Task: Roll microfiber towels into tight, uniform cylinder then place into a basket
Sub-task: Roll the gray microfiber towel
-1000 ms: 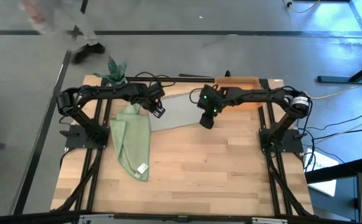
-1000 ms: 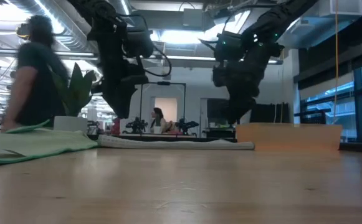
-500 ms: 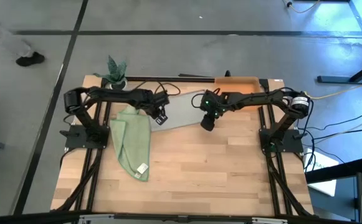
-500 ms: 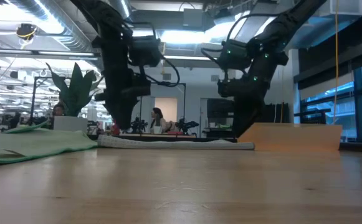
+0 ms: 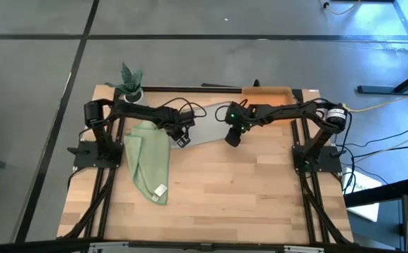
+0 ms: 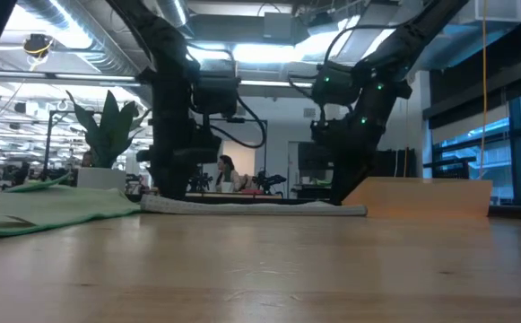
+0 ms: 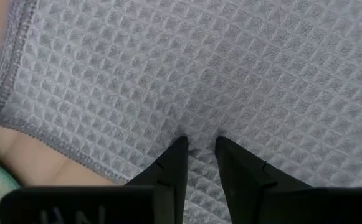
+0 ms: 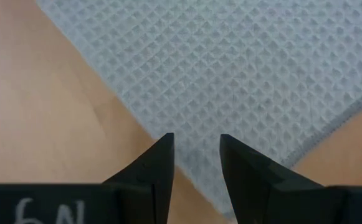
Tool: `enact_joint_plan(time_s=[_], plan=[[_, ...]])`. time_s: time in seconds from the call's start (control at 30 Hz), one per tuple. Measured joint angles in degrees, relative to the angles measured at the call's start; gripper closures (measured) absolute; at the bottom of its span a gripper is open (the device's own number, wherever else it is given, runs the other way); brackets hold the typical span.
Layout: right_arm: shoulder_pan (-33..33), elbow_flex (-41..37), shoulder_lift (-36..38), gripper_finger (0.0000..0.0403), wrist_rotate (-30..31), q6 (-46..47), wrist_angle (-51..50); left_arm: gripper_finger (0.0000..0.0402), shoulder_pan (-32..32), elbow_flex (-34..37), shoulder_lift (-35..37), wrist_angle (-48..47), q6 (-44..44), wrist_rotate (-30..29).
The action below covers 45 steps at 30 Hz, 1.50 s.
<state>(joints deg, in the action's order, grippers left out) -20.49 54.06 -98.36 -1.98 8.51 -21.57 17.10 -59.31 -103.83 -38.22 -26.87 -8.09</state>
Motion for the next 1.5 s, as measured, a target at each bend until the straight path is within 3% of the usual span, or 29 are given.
enact_joint_plan(time_s=[0.37,0.83,1.17,1.3,1.5], plan=[[-0.5,0.0,-3.6,0.0273,8.0,-0.5,1.7,0.0321,-4.6,0.1,-0.1,0.1,-4.0,6.1],[-2.3,0.0,-3.7,0.0273,8.5,-1.5,5.5,0.0321,-11.9,0.3,-0.3,3.5,-6.1,11.4],[-2.0,7.0,-1.8,0.0273,8.0,-0.3,-1.8,0.0321,-10.9,0.6,5.5,4.4,-6.2,11.1],[-1.1,10.0,-1.2,0.0273,2.8,0.0,-4.3,0.0321,-9.5,0.5,9.2,3.7,-5.9,9.3],[2.1,10.3,-1.2,0.0273,-9.3,-1.4,-2.4,0.0321,-5.9,0.4,12.9,-4.6,-5.6,-1.2]])
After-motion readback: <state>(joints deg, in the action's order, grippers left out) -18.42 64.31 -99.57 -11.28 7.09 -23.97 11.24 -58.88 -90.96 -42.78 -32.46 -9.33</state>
